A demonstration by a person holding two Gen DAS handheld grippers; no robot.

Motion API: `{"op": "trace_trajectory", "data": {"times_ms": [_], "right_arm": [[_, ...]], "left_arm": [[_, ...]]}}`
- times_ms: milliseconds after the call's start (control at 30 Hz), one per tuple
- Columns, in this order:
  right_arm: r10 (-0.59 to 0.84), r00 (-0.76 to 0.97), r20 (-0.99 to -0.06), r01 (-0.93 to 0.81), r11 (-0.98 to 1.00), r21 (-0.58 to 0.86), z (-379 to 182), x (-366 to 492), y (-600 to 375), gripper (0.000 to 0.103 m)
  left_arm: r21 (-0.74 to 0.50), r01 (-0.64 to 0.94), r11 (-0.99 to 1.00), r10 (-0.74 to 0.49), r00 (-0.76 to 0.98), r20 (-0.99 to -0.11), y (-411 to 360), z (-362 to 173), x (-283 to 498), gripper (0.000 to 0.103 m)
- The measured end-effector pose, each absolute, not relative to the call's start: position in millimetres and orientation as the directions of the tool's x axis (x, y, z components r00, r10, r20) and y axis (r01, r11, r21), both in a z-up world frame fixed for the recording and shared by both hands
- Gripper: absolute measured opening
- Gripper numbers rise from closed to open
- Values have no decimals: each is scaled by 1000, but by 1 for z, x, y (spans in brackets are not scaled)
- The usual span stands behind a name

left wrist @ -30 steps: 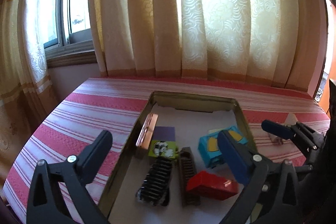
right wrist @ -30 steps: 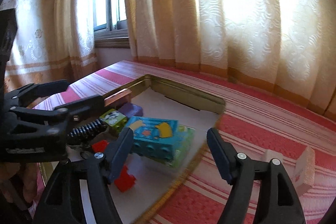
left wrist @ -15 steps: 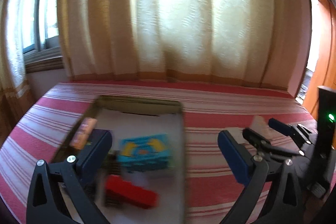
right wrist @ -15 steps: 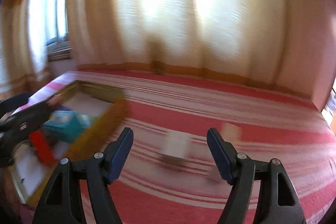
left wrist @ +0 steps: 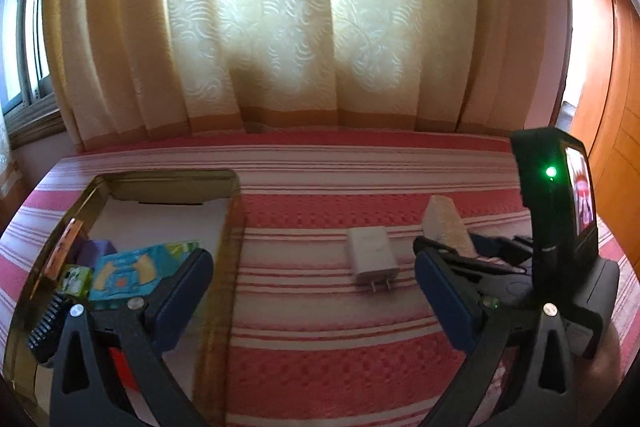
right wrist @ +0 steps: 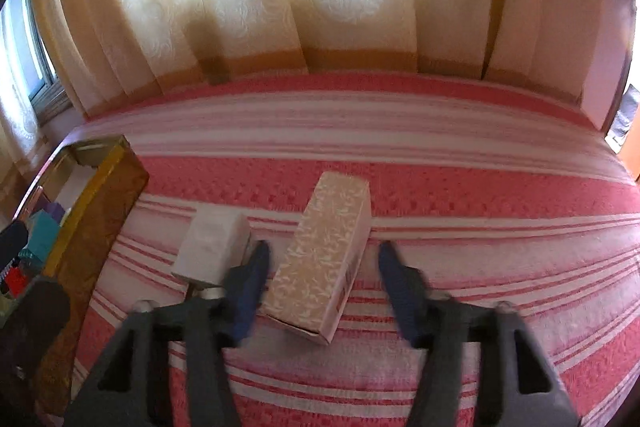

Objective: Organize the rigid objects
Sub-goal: 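Grasp the beige floral-patterned block with the right gripper while the left gripper grasps the white charger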

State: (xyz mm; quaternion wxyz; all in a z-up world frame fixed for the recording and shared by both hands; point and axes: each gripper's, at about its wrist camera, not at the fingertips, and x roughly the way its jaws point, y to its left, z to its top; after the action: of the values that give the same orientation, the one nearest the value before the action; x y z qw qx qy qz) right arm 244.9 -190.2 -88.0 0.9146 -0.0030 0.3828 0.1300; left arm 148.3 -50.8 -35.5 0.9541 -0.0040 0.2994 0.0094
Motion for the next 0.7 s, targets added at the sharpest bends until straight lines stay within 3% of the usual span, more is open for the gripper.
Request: {"op": "trace_trajectory", "data": {"times_ms": [67,267,633,700], "right_arm": [[255,649,-717,-241,963,124,-91,247,-197,28],[217,673,-707,-212,973,97,-89,242,-219,27],[250,666,-702,-167,968,187,-93,243,-250,28],[251,664,-704,-175,968,180,-92,244,-247,28]], "left_arm": [[8,-19,1000,20,817,-576,-56,-38,152,102],[33,-11,999,29,800,-600,-71,-48,167,102],[53,26,998,19,715,-699,-91,-74,214,100],[51,33,998,14,687,-727,-92,-79,222,86]]}}
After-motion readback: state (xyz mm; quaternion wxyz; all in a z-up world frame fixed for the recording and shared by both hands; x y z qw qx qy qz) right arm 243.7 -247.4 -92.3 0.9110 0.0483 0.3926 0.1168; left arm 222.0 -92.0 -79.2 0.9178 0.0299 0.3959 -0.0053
